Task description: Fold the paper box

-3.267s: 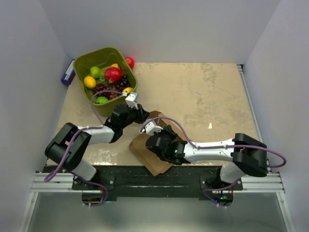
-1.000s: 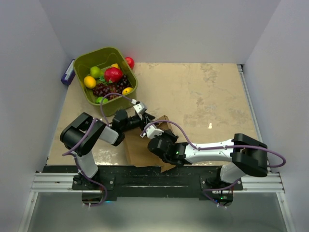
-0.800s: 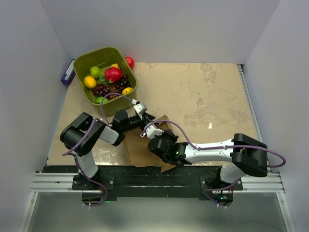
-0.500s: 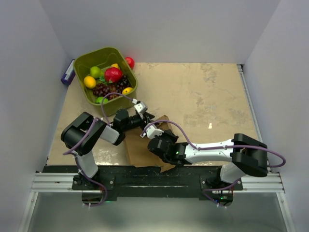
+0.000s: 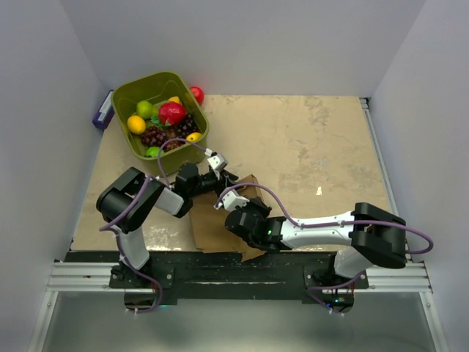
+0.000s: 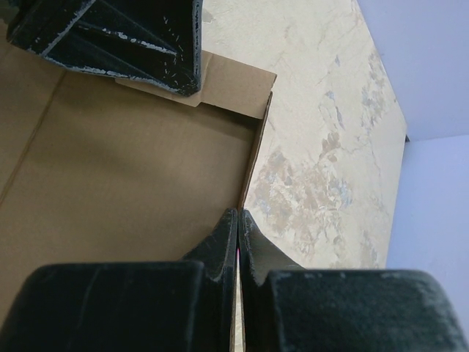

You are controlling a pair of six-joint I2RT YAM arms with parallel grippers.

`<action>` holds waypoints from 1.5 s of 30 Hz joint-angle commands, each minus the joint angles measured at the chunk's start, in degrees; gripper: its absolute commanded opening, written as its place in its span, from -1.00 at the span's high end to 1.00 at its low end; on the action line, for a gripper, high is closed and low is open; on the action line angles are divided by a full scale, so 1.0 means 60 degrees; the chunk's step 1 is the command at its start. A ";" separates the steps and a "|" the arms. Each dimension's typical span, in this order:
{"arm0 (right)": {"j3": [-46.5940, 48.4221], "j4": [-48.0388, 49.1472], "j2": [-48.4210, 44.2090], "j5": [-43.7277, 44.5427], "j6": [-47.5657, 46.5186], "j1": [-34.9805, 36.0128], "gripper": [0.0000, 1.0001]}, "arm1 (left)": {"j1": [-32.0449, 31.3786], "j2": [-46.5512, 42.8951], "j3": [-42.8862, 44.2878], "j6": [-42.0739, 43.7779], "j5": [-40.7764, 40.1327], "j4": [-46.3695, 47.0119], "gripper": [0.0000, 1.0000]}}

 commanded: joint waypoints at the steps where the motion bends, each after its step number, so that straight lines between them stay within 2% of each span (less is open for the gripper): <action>1: -0.0023 0.0385 -0.0237 -0.0356 0.0207 0.0103 1.00 | -0.0007 0.0347 0.0340 0.0490 0.0034 -0.0410 0.08; 6: -0.0052 0.0473 -0.0237 -0.0342 0.0120 0.0089 1.00 | -0.0007 0.0464 0.0487 0.0593 0.0225 -0.0791 0.18; 11: -0.0067 0.0576 -0.0237 -0.0269 0.0046 0.0074 1.00 | -0.0036 0.0450 0.0458 0.0622 0.0226 -0.0938 0.37; 26: -0.0169 0.0723 -0.0793 -0.0254 0.0177 -0.0146 0.98 | -0.0373 -0.0795 -0.0859 0.0461 -0.0712 -0.0368 0.77; 28: -0.0169 0.0679 -0.0940 -0.0283 0.0280 -0.0160 0.85 | -0.0431 -0.1116 -0.1211 0.0388 -0.1091 -0.0105 0.86; 32: -0.0227 0.0649 -0.1305 -0.0458 0.0485 -0.0190 0.74 | -0.0738 -0.1630 -0.1796 0.0358 -0.1737 0.0101 0.99; 38: -0.0301 0.0196 -0.1891 -0.0518 0.1246 -0.0204 0.38 | -0.1588 -0.2186 -0.2368 0.0417 -0.3039 0.0365 1.00; 41: 0.0195 -0.1222 -0.2418 -0.0590 0.3044 -0.0204 0.16 | -0.1940 -0.2567 -0.2763 0.0344 -0.3889 0.0643 1.00; 42: 0.0357 -0.1574 -0.2579 -0.0663 0.4108 -0.0219 0.03 | -0.1998 -0.2742 -0.2866 0.0271 -0.4196 0.0847 1.00; 44: 0.0811 -0.2483 -0.3046 -0.1043 0.5153 -0.0219 -0.07 | -0.2130 -0.2963 -0.3116 0.0227 -0.4548 0.0966 1.00; 45: 0.0972 -0.2718 -0.3180 -0.1436 0.6246 -0.0219 -0.18 | -0.2174 -0.3181 -0.3189 0.0212 -0.4927 0.1053 1.00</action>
